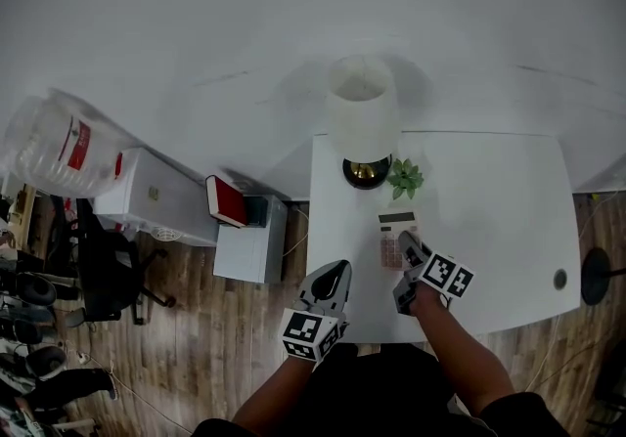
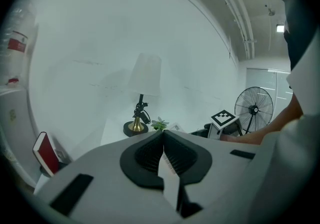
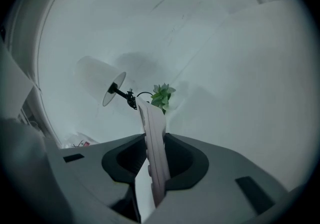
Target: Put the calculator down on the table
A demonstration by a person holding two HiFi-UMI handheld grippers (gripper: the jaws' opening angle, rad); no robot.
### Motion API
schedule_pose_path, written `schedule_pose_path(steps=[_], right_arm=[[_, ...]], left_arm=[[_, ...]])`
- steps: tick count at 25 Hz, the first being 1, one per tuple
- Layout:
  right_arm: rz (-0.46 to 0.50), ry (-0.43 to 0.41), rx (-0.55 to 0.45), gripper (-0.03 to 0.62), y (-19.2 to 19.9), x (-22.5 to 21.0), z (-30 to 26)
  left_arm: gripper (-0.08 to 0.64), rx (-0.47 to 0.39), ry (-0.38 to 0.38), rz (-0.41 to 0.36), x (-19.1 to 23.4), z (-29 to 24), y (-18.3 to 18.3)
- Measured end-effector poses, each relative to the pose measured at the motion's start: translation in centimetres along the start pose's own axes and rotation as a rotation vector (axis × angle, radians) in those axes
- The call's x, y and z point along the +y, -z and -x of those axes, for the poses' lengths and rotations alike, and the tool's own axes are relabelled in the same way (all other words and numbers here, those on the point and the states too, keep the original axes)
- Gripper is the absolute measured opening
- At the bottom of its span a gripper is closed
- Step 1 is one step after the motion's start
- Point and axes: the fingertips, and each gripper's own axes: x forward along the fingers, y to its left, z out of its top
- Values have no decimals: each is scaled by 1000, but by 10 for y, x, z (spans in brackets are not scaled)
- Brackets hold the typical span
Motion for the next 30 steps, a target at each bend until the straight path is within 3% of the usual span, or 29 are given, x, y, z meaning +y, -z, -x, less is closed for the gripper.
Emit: schedule_pose_path(steps=[7, 10, 15, 21, 24, 26, 30], right_arm=[[-60, 30, 42, 124, 29, -10, -11], [-40, 34, 39, 124, 33, -11, -14], [165, 122, 65, 140, 33, -14, -8], [467, 233, 120, 218, 27, -21, -2], [463, 300, 152, 245, 33, -39, 5], [451, 343, 163, 225, 37, -51, 11], [481, 348, 144, 230, 36, -53, 17]], left_arm=[[20, 18, -71, 35, 21, 12, 8], [20, 29, -98, 30, 32, 17, 13], [20, 9, -128, 2, 36, 22, 10], [20, 2, -95, 1, 26, 18, 15], [20, 12, -81, -1, 23, 16, 20], [20, 18, -75, 0, 22, 15, 23], [20, 19, -62, 2, 19, 13, 25]])
